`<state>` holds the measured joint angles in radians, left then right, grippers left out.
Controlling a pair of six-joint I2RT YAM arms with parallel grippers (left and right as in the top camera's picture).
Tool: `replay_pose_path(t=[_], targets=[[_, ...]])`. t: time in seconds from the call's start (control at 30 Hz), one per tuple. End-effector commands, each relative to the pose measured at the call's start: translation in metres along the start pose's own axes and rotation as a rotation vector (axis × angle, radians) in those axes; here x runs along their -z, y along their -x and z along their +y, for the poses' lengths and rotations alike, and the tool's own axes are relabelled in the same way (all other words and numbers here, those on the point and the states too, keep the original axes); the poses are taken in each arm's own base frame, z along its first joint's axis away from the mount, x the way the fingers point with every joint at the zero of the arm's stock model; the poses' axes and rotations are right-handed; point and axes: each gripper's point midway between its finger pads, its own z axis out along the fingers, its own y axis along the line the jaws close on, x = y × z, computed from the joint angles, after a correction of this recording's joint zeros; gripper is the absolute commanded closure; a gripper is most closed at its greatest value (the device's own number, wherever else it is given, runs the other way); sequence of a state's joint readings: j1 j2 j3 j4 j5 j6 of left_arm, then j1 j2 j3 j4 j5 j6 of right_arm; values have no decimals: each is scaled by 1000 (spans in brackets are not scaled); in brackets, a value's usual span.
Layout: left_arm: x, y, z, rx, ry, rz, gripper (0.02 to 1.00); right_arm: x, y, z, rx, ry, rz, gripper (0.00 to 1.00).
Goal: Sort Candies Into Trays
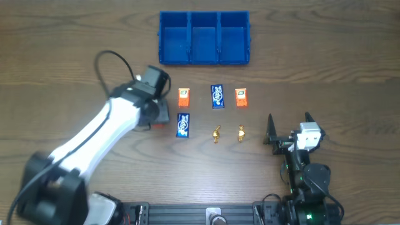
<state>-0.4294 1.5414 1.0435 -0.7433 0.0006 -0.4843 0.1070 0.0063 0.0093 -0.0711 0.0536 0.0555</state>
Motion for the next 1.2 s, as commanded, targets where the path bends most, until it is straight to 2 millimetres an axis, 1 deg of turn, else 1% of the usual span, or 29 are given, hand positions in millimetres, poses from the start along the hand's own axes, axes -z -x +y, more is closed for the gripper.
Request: replay_pose_path(t=[0.03, 0.07, 0.1, 0.13, 0.17, 0.2, 0.27, 0.3, 0.33, 0.37, 0.43, 0.5, 0.57, 0.63, 0.67, 0.73, 0.77, 0.8, 0.83, 0.87, 0.9, 0.93, 0.97, 1.0, 1.03, 1.07, 1.1, 1.13, 1.2], targets=[[109, 96, -8, 69, 31, -348, 680, 0, -1, -1, 12, -5, 3, 3], [126, 123, -12, 46, 39, -381, 689, 0, -1, -1, 12, -5, 3, 5], [136, 146, -18, 25, 40, -400, 689, 0, -1, -1, 12, -5, 3, 3], [140, 166, -25, 6, 37, -410, 687, 0, -1, -1, 12, -5, 3, 3], [139, 190, -35, -23, 28, -410, 687, 0, -1, -1, 12, -5, 3, 3], [135, 209, -46, -48, 8, -409, 687, 0, -1, -1, 12, -5, 3, 3], [114, 236, -61, -71, -6, -393, 684, 0, -1, -1, 12, -5, 3, 5], [99, 249, -65, -79, -4, -387, 682, 0, -1, -1, 12, -5, 3, 3], [83, 259, -69, -94, -9, -375, 682, 0, -1, -1, 12, -5, 3, 3], [65, 266, -71, -95, -13, -357, 684, 0, -1, -1, 12, -5, 3, 3], [26, 270, -82, -139, -54, -308, 682, 0, -1, -1, 12, -5, 3, 3], [2, 268, -82, -143, -47, -273, 682, 0, -1, -1, 12, -5, 3, 3], [-14, 265, -84, -161, -54, -245, 680, 0, -1, -1, 12, -5, 3, 3], [-21, 265, -87, -166, -65, -241, 652, 0, -1, -1, 12, -5, 3, 3], [-21, 265, -89, -167, -75, -239, 617, 0, -1, -1, 12, -5, 3, 3], [-20, 264, -92, -171, -80, -238, 428, 0, -1, -1, 12, -5, 3, 3], [-15, 264, -94, -174, -84, -246, 297, 0, -1, -1, 12, -5, 3, 3], [4, 265, -98, -178, -96, -273, 191, 0, -1, -1, 12, -5, 3, 3], [28, 262, -101, -184, -104, -304, 172, 0, -1, -1, 12, -5, 3, 3], [49, 257, -99, -172, -94, -327, 143, 0, -1, -1, 12, -5, 3, 3], [71, 241, -96, -164, -83, -343, 123, 0, -1, -1, 12, -5, 3, 3], [83, 227, -95, -157, -88, -346, 112, 0, -1, -1, 12, -5, 3, 3], [86, 207, -91, -143, -88, -333, 99, 0, -1, -1, 12, -5, 3, 3], [88, 182, -88, -120, -96, -315, 97, 0, -1, -1, 12, -5, 3, 5], [76, 154, -84, -96, -102, -275, 95, 0, -1, -1, 12, -5, 3, 3], [58, 130, -82, -96, -99, -231, 97, 0, -1, -1, 12, -5, 3, 3], [35, 108, -82, -104, -93, -187, 104, 0, -1, -1, 12, -5, 3, 3], [16, 93, -84, -112, -83, -155, 102, 0, -1, -1, 12, -5, 3, 3], [-14, 72, -86, -118, -71, -114, 112, 0, -1, -1, 12, -5, 3, 3]])
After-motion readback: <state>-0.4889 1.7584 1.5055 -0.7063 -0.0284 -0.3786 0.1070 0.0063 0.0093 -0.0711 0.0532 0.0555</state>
